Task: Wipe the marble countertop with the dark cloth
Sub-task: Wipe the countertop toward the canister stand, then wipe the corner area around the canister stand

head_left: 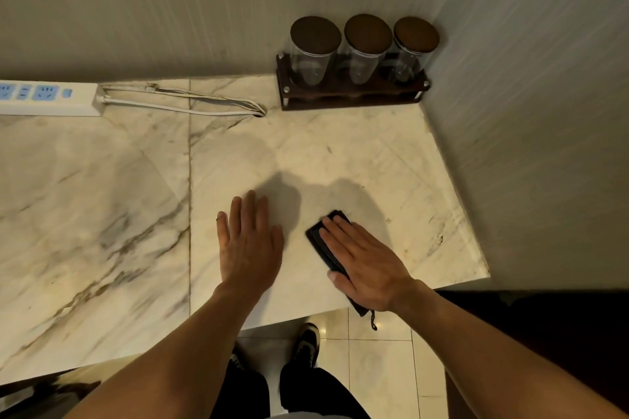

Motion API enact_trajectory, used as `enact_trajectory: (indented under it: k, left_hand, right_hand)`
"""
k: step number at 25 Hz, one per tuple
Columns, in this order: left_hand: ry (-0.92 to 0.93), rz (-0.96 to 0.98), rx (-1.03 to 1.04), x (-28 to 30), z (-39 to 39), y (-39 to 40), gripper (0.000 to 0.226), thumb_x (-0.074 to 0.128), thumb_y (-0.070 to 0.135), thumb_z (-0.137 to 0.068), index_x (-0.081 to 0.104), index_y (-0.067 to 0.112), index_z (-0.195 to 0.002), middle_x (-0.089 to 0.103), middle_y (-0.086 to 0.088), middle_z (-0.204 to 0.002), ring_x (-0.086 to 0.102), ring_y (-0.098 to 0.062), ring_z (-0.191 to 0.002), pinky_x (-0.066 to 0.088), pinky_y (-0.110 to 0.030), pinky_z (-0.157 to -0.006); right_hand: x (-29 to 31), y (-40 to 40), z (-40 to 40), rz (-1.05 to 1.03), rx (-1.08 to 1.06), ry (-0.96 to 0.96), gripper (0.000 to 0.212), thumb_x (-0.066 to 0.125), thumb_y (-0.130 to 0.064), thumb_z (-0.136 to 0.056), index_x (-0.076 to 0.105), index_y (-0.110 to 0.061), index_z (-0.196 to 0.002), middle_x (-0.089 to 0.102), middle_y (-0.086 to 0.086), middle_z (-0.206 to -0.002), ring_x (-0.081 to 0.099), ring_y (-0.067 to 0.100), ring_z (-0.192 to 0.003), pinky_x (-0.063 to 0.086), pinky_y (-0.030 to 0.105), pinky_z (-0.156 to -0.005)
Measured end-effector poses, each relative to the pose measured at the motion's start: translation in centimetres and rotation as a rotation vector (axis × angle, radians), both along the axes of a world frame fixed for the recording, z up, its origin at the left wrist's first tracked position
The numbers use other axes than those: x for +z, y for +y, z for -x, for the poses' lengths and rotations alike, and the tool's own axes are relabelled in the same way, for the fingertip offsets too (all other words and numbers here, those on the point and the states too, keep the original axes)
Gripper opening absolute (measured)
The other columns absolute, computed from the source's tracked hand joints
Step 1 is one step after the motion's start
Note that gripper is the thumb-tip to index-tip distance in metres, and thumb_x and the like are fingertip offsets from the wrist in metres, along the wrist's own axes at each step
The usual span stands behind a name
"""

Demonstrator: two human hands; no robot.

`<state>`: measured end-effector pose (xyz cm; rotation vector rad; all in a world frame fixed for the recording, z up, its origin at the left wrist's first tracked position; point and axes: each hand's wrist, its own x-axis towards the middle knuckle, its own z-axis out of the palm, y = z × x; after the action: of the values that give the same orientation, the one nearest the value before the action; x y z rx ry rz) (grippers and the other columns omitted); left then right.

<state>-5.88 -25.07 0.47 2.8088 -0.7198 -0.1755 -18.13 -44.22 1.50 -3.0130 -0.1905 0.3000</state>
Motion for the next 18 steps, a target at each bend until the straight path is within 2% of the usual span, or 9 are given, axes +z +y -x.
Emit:
enact_trajectory:
  k: [6, 11, 15, 18]
  left_hand:
    - [-0.01, -0.046, 0.009, -0.5, 0.2, -0.4, 0.06, 0.03, 0.039, -0.094, 0.034, 0.005, -0.143, 0.033, -0.018, -0.151, 0.024, -0.037, -0.14, 0.017, -0.058, -0.113]
    - [-0.014, -0.073, 0.032, -0.3, 0.3, -0.7, 0.06, 0.03, 0.041, -0.094, 0.035, 0.008, -0.143, 0.035, -0.016, -0.151, 0.026, -0.036, -0.139, 0.017, -0.056, -0.113]
    - [-0.003, -0.076, 0.056, -0.2, 0.0, -0.8, 0.059, 0.033, 0.043, -0.092, 0.039, 0.011, -0.142, 0.04, -0.013, -0.148, 0.026, -0.033, -0.139, 0.018, -0.055, -0.113]
    - [-0.013, -0.029, 0.046, -0.2, 0.1, -0.7, 0.058, 0.037, 0.041, -0.092, 0.041, 0.011, -0.141, 0.041, -0.014, -0.148, 0.025, -0.034, -0.139, 0.015, -0.055, -0.113]
  right_hand:
    - [0.0, -2.3, -2.8, 0.019, 0.089, 0.023, 0.068, 0.037, -0.039, -0.095, 0.012, -0.011, -0.151, 0.007, 0.006, -0.16, 0.002, 0.019, -0.147, 0.006, 0.035, -0.117]
    - [-0.2, -3.9, -5.6, 0.033, 0.06, 0.025, 0.068, 0.031, -0.041, -0.095, 0.003, -0.013, -0.15, 0.002, 0.004, -0.159, -0.001, 0.018, -0.147, 0.002, 0.035, -0.117]
    - [-0.2, -5.0, -8.5, 0.035, 0.009, 0.015, 0.067, 0.026, -0.043, -0.095, 0.002, -0.011, -0.149, 0.003, 0.005, -0.159, 0.0, 0.019, -0.147, 0.003, 0.035, -0.116]
    - [-0.1, -6.0, -10.4, 0.033, -0.013, 0.01, 0.067, 0.02, -0.046, -0.094, -0.006, -0.016, -0.148, -0.006, 0.002, -0.159, -0.008, 0.016, -0.146, 0.002, 0.035, -0.118]
